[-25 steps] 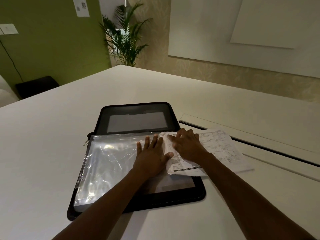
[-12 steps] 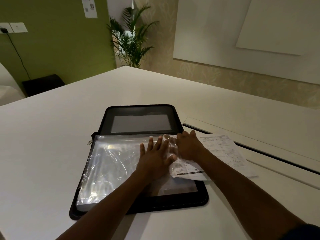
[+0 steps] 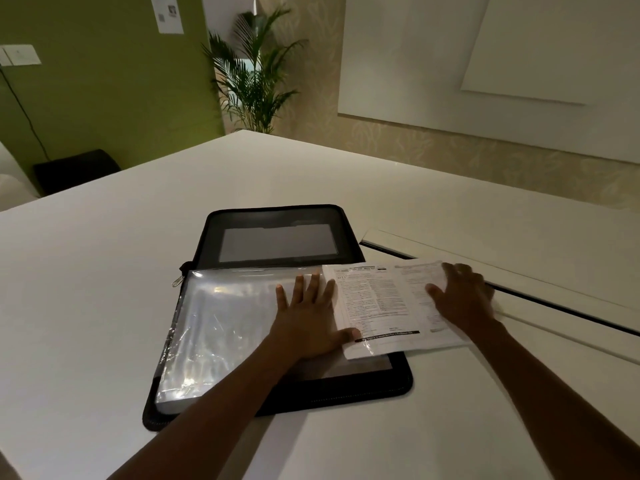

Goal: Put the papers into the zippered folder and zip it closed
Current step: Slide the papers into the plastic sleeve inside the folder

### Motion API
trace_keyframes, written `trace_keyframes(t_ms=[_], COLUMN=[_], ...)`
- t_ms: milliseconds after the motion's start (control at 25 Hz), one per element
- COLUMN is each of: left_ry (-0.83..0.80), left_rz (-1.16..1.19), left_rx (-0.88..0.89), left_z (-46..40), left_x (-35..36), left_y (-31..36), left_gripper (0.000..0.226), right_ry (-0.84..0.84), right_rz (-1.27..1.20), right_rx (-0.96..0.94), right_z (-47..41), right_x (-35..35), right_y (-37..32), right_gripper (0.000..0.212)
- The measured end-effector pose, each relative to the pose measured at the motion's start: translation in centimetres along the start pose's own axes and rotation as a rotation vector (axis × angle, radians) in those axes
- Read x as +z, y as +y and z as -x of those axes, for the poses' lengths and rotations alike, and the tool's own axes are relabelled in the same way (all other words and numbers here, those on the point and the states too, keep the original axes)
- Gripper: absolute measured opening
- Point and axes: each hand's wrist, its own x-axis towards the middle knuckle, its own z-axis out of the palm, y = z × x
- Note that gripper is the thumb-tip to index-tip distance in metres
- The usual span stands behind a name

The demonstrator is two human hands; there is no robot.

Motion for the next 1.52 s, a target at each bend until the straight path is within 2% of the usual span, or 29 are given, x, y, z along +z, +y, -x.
trace_keyframes(t_ms=[80,240,360,520,800,1200,1360,1520], left_ry=[-0.035,-0.11,-0.1,-0.07,-0.055,-0.069,-0.05,-0.034], left_rz=[-0.024,-0.05,-0.015,-0.009,0.005,-0.006,0.008,0.012], left_rx=[0.023,0.064,0.084,0.11,0.107,0.093,0.092,0.048], left_z=[0.3,1.1,1.6,2.0,2.2,1.9,2.0,2.4], left_x=[-0.4,-0.8,-0.5,-0.1,0.0,0.2,0.3,0.3], left_y=[0.0,0.3,0.4,0.3,0.5,0.5,0.3,0.0], left_gripper=[0.124,0.126,0.119,0.109,0.108,0.111,0.105,0.101], right_ry=[-0.015,-0.002,0.005,0.007,-0.037,-0.081,-0.068,-0.163], right_rz=[0.0,-0.044,-0.143,-0.252,-0.435,-0.594,-0.552,-0.545], right_rx=[0.138,0.159,0.177,0.133,0.06,0.052,0.206,0.258], right_z=[0.5,1.0,0.9,1.2,2.4,4.3,4.1,3.5], right_x=[-0.2,-0.5,-0.8,-0.5,-0.4,0.0,-0.5,-0.9], right_y=[0.7,0.8,0.2,-0.9,-3.0,-7.3,-7.6,-7.9], right_gripper=[0.057,0.058,0.062,0.058,0.057,0.045,0.044,0.023])
